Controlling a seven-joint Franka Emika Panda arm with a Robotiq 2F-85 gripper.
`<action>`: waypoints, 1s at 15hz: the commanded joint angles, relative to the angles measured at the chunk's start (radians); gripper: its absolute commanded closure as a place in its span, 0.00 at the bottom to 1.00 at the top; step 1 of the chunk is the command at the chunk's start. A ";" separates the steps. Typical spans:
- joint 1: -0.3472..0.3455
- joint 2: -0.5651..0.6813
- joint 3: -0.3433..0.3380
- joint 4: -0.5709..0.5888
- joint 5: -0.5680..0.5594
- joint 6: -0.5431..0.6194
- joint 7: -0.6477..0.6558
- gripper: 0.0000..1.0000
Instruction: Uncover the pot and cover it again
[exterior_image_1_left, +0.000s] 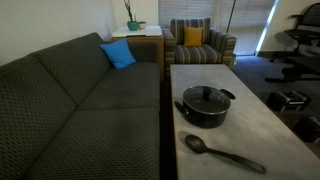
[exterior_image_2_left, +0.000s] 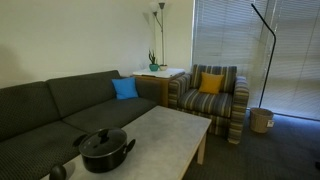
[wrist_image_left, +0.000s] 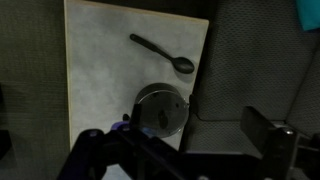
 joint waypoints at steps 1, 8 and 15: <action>-0.024 0.215 -0.003 0.193 -0.022 -0.003 0.009 0.00; -0.024 0.374 -0.011 0.329 -0.054 -0.005 0.072 0.00; -0.008 0.484 -0.008 0.411 -0.165 0.003 0.109 0.00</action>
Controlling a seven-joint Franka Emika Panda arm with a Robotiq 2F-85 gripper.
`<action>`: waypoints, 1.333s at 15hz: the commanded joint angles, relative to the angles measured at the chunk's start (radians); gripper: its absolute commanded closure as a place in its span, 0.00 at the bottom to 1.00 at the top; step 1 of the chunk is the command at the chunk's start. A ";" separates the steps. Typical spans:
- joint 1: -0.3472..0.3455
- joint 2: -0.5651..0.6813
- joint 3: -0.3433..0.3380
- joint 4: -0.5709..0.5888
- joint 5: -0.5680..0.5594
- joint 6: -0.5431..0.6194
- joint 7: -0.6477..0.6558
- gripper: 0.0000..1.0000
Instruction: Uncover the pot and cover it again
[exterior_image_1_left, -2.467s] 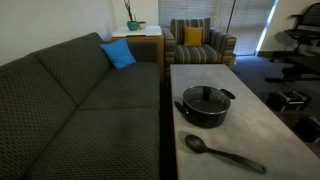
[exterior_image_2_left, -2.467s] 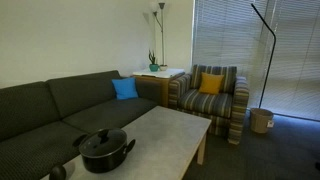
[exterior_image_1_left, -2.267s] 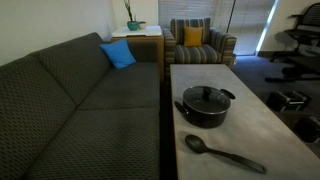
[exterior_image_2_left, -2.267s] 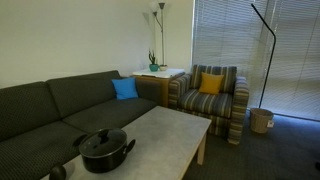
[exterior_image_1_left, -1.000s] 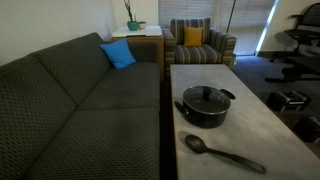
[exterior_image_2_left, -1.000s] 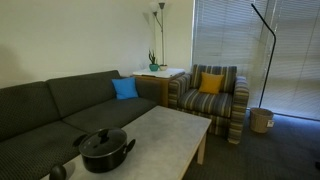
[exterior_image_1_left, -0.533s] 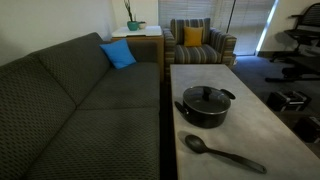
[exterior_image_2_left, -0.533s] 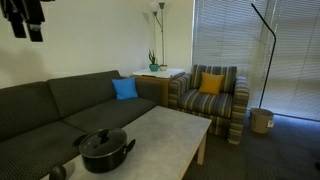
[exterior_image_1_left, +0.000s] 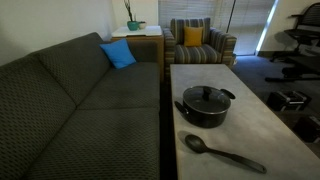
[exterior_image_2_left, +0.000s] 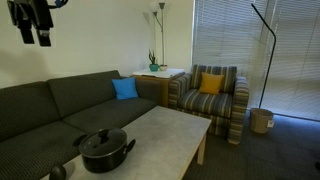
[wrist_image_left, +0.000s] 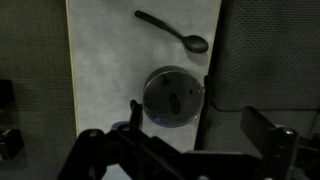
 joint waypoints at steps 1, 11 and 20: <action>0.007 0.117 -0.005 0.089 -0.081 0.005 0.004 0.00; -0.030 0.566 -0.017 0.535 -0.011 -0.084 -0.211 0.00; -0.012 0.704 -0.028 0.686 -0.010 -0.189 -0.216 0.00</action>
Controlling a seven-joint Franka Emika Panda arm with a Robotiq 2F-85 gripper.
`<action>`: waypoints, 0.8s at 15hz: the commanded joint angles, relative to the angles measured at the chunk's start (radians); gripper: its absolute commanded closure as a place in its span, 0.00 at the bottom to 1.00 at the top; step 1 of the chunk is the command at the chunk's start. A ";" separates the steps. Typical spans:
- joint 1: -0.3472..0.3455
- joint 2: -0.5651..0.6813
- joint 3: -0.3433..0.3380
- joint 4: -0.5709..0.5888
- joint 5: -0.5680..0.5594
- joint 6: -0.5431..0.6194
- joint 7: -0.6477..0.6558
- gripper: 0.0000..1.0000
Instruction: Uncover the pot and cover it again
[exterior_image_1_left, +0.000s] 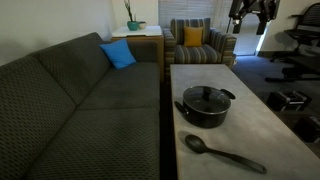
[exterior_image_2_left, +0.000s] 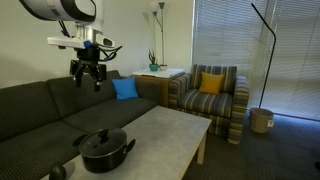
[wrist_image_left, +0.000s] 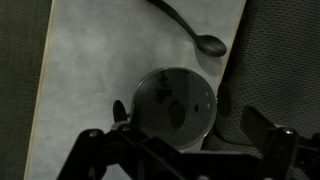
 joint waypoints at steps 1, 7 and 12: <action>0.003 0.001 -0.003 0.006 0.002 -0.005 -0.001 0.00; 0.058 0.057 -0.039 0.019 -0.077 0.283 0.059 0.00; 0.062 0.209 -0.034 0.131 -0.079 0.464 0.049 0.00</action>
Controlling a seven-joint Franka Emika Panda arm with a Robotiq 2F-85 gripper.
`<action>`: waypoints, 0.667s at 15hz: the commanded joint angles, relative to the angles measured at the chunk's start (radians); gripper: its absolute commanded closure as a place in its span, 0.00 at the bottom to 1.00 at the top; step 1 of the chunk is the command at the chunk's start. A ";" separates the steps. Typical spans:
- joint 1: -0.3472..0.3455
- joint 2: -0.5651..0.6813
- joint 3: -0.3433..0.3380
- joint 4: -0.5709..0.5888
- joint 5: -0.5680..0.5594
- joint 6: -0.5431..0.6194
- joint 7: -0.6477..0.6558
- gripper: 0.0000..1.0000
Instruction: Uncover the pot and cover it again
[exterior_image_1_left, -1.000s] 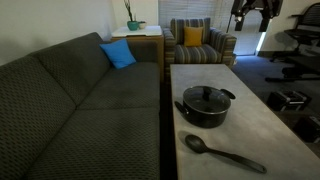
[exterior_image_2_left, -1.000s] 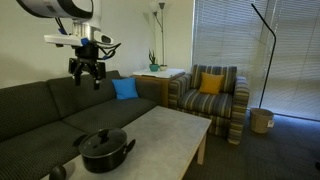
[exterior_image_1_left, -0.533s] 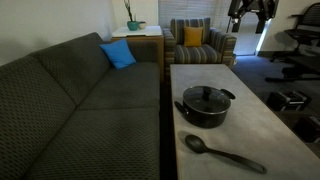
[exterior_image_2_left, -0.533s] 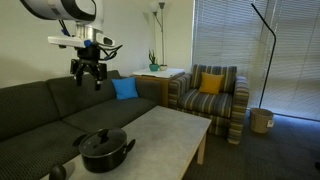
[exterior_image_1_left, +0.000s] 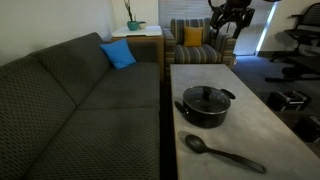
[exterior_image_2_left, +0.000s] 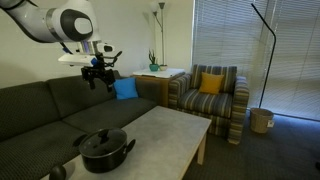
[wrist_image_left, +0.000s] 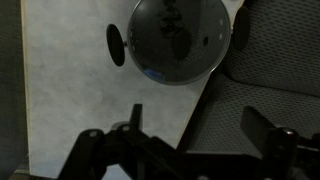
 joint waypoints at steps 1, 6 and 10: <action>-0.009 0.136 0.006 0.137 0.009 0.067 -0.017 0.00; -0.031 0.311 0.020 0.369 0.026 -0.006 -0.045 0.00; -0.048 0.437 0.036 0.558 0.038 -0.101 -0.068 0.00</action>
